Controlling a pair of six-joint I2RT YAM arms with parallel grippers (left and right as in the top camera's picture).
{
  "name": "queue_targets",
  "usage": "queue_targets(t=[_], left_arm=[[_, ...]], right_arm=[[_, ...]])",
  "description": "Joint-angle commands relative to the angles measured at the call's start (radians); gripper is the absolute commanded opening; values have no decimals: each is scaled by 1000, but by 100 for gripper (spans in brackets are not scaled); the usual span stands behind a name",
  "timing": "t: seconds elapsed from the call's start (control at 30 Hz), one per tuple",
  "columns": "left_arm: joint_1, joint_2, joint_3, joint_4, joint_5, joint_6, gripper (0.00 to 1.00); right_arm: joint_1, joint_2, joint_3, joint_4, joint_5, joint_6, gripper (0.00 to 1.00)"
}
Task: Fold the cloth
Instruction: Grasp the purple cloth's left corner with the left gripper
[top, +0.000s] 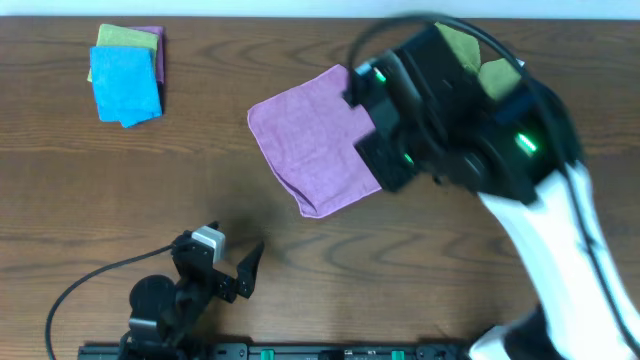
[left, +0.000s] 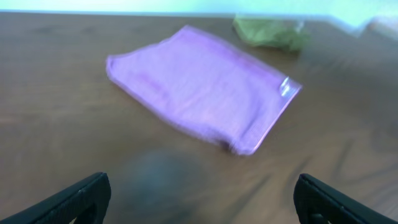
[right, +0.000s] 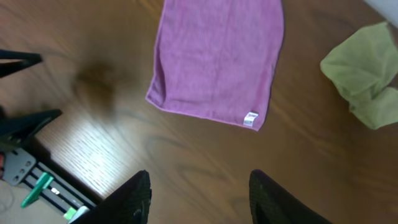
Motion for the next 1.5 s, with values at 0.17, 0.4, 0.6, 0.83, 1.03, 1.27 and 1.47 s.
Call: queue_targets(t=[0.17,0.4,0.6,0.83,1.03,1.27,1.47], left_arm=[[-3,-6,-5,156,34,-126,96],[-4,3,-5,486,100,-245,96],[-4,308,-4,665,37,-251,95],[-5,977,305,735,86,-136,95],[-5,1438,807,359,64,58,95],[-8,1774,1218,74,-112,164,98],[-28,1916,1329,-12,-241,185,100]], right_arm=[[98,-365,-475,98,175,229,56],[107,-640,-970,409,175,272,67],[84,-696,-1263,763,167,272,79],[-26,-586,-1276,898,131,271,88],[-138,-578,-1264,910,101,269,87],[-220,-577,-1264,935,36,243,84],[-222,-575,-1264,957,36,241,85]])
